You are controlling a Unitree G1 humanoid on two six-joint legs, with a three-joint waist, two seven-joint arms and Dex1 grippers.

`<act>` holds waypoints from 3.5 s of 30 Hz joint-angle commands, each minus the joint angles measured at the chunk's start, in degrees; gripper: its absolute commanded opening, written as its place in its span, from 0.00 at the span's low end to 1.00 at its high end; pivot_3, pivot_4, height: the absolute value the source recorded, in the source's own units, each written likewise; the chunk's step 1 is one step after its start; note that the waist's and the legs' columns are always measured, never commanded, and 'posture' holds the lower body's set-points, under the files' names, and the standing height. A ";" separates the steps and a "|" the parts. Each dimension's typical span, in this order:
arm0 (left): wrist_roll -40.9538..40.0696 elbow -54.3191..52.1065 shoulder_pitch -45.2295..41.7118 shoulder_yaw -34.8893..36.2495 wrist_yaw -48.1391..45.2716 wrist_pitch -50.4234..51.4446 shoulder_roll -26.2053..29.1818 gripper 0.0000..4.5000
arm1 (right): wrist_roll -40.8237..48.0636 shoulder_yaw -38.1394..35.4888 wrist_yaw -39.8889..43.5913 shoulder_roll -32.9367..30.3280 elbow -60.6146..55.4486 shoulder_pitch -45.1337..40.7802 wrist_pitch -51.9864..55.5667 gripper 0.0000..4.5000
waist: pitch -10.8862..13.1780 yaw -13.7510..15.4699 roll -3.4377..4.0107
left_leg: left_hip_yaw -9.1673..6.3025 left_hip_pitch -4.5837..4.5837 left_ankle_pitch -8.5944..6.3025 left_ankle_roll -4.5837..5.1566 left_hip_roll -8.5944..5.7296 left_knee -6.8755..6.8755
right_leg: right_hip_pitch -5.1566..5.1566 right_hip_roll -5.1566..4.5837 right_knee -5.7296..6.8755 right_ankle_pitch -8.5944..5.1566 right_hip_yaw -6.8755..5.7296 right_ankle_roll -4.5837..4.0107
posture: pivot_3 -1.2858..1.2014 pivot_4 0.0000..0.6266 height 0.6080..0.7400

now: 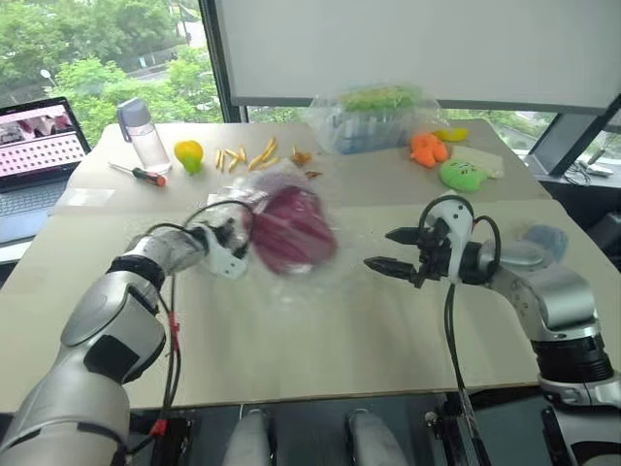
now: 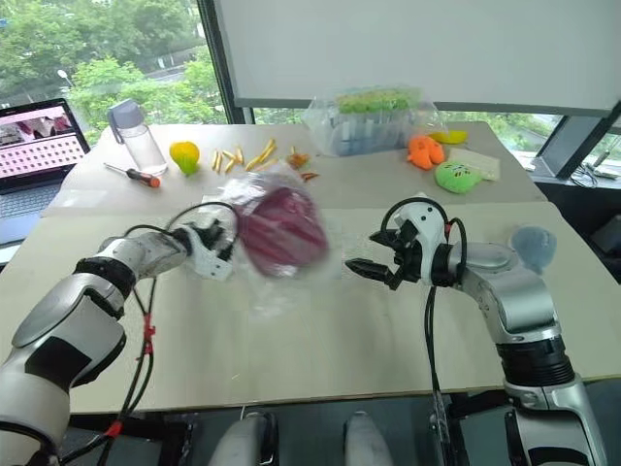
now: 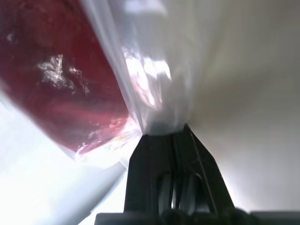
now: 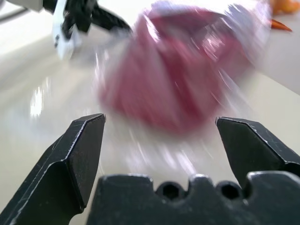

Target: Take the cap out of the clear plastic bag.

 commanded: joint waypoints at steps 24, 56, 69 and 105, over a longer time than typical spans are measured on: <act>-23.55 -11.16 10.22 20.88 -18.45 -2.12 13.96 1.00 | 0.43 0.27 1.90 -1.18 -1.03 -1.28 0.72 1.00 | 0.03 0.23 -0.06 | 0.11 -0.06 -0.06 -0.09 0.04 -0.33 | -0.09 -0.01 -0.13 0.10 -0.02 -0.14 | 0.52 0.24 0.99; -38.12 -58.98 19.21 23.74 -30.67 19.18 -17.91 1.00 | 0.80 -3.91 -2.57 -3.04 -8.47 6.39 4.16 1.00 | 0.25 2.69 -0.45 | 0.19 -0.15 0.24 0.35 0.08 -0.13 | 0.11 -0.07 -0.25 0.09 -0.05 -0.14 | 0.52 0.24 0.99; -22.40 -59.39 21.25 20.50 -27.77 31.90 -17.20 1.00 | 0.52 -5.31 -3.82 -4.46 -7.24 6.34 3.43 1.00 | 0.26 2.40 -0.46 | 0.15 -0.15 0.01 -0.02 0.05 -0.14 | 0.10 -0.07 -0.26 0.08 -0.04 -0.19 | 0.52 0.24 0.99; -36.19 -68.22 19.95 33.45 -27.15 35.41 -20.67 0.02 | 4.31 -7.45 -10.54 13.81 7.61 -4.05 -0.22 1.00 | 0.27 1.60 -0.46 | 0.13 -0.16 0.02 0.00 0.05 -0.16 | 0.09 -0.05 -0.22 0.33 -0.05 -0.09 | 0.52 0.24 0.99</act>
